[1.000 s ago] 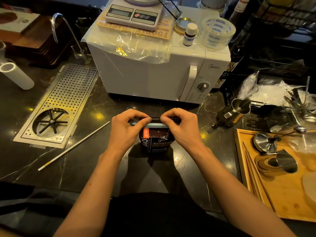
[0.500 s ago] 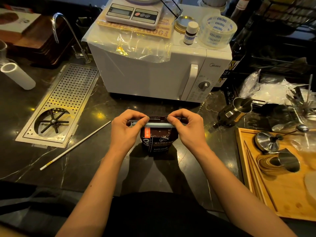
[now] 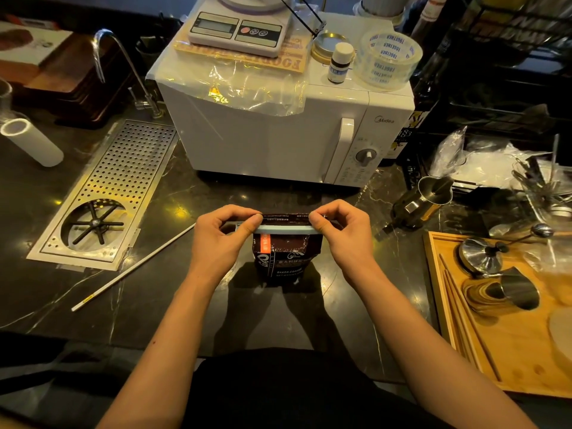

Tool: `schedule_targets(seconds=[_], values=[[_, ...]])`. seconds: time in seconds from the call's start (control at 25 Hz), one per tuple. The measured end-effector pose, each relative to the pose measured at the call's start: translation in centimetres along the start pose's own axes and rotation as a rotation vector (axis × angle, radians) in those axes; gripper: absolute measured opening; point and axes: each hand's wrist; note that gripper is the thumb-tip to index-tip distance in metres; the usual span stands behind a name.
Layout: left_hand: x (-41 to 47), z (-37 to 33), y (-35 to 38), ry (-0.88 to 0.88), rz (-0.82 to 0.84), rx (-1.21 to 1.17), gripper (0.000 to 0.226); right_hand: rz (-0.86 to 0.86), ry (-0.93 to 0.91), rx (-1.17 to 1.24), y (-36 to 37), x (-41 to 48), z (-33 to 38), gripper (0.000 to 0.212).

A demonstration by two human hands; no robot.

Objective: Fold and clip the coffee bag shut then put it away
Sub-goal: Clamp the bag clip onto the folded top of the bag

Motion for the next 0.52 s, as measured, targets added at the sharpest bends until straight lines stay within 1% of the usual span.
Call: schedule_targets(seconds=[0.12, 0.2, 0.28, 0.36, 0.44, 0.52], values=[[0.0, 0.2, 0.1, -0.002, -0.027, -0.001, 0.004, 0.011, 0.010, 0.054, 0.3, 0.0, 0.4, 0.016], [0.0, 0.1, 0.1, -0.015, -0.021, 0.009, 0.003, 0.013, 0.012, 0.057, 0.2, 0.1, 0.4, 0.013], [0.0, -0.1, 0.0, -0.017, 0.009, 0.023, 0.005, 0.032, -0.020, 0.006, -0.1, 0.1, 0.3, 0.007], [-0.1, -0.4, 0.0, 0.008, 0.055, 0.022, 0.013, 0.085, -0.072, -0.045, -0.4, 0.1, 0.5, 0.002], [-0.1, -0.5, 0.3, 0.074, 0.103, 0.055, 0.021, 0.143, -0.161, -0.106, -0.3, 0.0, 1.0, 0.004], [0.0, -0.7, 1.0, 0.158, 0.133, 0.081, 0.017, 0.190, -0.257, -0.171, 0.3, 0.0, 1.6, 0.004]])
Point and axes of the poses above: each hand's wrist, its own x-axis towards the middle knuckle, its own y-axis out of the palm, z = x × y, and after that the axes turned 6 degrees about -z, right-handed
